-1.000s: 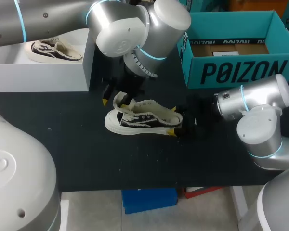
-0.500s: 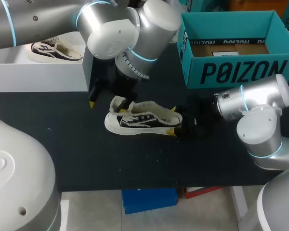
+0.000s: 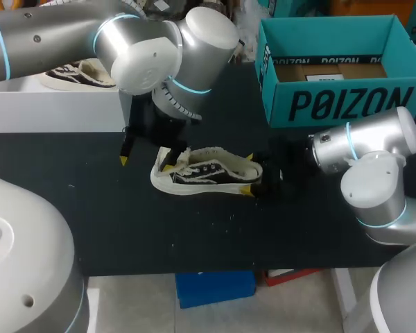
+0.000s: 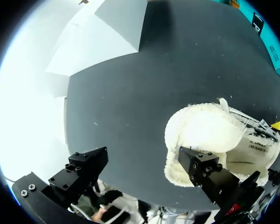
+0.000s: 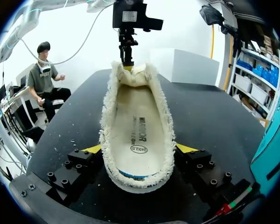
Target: Take the shoe out of the shoebox, open the shoe tongue, remove and reinsert the insole, then place the shoe into the shoebox
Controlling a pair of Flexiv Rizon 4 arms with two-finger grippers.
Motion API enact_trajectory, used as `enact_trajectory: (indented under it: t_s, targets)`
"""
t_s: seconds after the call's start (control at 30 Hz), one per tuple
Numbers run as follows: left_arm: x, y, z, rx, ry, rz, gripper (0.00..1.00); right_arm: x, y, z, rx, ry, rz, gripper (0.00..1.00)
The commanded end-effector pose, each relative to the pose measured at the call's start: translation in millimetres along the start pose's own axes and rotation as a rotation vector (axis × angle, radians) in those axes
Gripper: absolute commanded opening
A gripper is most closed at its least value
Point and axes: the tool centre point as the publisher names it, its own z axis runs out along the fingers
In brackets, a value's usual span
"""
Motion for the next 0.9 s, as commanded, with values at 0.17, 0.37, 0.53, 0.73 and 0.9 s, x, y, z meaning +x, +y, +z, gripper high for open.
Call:
enact_trajectory:
  t_s: [0.17, 0.37, 0.53, 0.73, 0.9]
  targets:
    - [-3.4, -1, 2, 0.019, 0.004, 0.015, 1.00, -0.8, -3.8, -1, 0.001, -0.001, 0.002, 0.00]
    - [-9.3, -2, -34, 0.115, 0.049, 0.091, 0.82, -0.8, -3.8, -1, 0.001, -0.001, 0.002, 0.00]
    - [-9.6, -7, -73, 0.205, 0.192, 0.264, 0.00, -0.8, -3.8, -1, 0.001, -0.001, 0.002, 0.00]
    - [18.2, -8, -108, 0.287, 0.454, 0.939, 0.00, -0.8, -3.8, -1, 0.001, -0.001, 0.002, 0.00]
    - [54.4, -1, -128, 0.369, 0.499, 1.433, 0.00, -0.8, -3.8, -1, 0.001, -0.001, 0.002, 0.00]
